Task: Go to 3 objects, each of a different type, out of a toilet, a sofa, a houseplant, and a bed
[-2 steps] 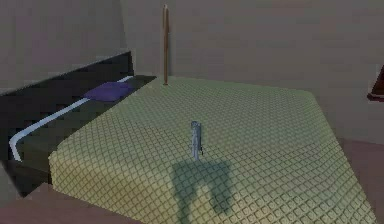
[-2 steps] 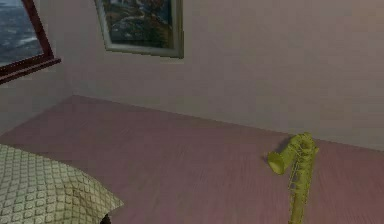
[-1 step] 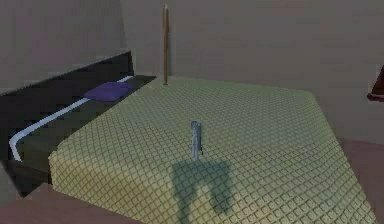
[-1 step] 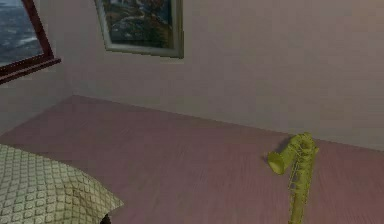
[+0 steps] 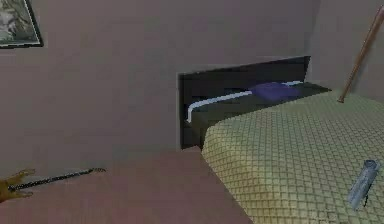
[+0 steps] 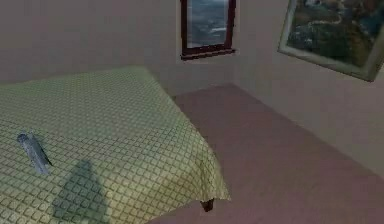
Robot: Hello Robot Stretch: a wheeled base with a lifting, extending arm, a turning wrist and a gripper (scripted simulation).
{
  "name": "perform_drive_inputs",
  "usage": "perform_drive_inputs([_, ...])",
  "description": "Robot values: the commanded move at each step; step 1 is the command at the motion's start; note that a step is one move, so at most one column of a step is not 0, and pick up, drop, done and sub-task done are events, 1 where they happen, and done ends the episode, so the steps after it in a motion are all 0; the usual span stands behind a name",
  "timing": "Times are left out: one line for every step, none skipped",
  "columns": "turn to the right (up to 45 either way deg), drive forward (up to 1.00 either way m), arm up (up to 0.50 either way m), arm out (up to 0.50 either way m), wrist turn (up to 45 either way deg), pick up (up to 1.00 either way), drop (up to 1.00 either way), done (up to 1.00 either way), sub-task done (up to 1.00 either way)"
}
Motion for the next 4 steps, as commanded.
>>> perform_drive_inputs([-45.0, 0.0, 0.0, 0.0, 0.0, 0.0, 0.0, 0.0, 0.0])
perform_drive_inputs([-45.0, 0.0, 0.0, 0.0, 0.0, 0.0, 0.0, 0.0, 0.0])
perform_drive_inputs([-15.0, 0.0, 0.0, 0.0, 0.0, 0.0, 0.0, 0.0, 0.0])
perform_drive_inputs([0.0, 1.0, 0.0, 0.0, 0.0, 0.0, 0.0, 0.0, 0.0])
